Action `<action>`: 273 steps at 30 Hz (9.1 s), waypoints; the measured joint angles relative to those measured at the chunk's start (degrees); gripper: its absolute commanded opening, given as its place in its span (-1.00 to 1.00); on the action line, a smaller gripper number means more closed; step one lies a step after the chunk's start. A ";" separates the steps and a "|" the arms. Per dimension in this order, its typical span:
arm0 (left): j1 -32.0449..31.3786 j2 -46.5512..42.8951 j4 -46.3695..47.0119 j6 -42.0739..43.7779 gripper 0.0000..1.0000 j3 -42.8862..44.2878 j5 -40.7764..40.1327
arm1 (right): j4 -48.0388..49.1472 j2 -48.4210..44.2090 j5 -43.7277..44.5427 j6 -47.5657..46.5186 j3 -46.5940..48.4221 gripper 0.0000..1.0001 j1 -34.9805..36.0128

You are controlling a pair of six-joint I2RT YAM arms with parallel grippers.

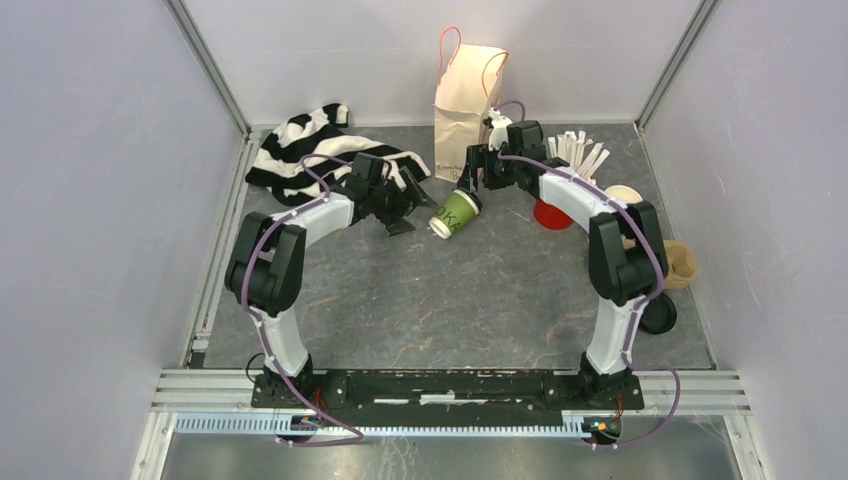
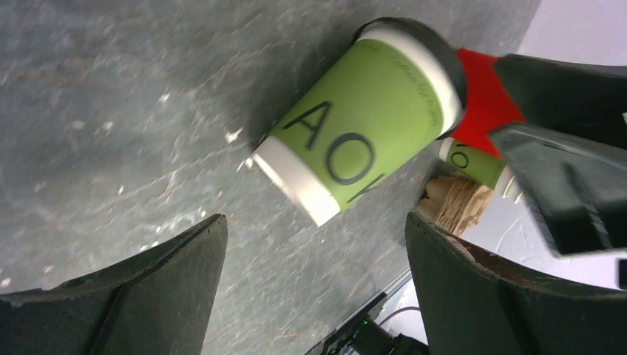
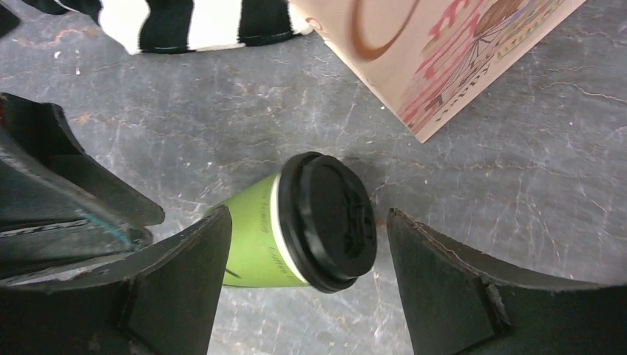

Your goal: Pack the takeout coffee

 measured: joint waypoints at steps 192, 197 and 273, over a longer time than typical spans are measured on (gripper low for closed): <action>-12.04 -16.15 -15.93 12.22 0.44 -16.96 7.65 | -4.61 -38.16 -12.11 21.51 -49.77 0.43 11.72; -12.13 -15.98 -14.16 12.13 0.21 -18.49 8.92 | -2.12 -39.45 -11.32 24.00 -50.25 0.21 12.13; -5.33 -0.28 -13.03 20.87 0.67 -4.52 7.87 | 8.72 -40.79 -6.49 31.56 -51.56 0.96 8.90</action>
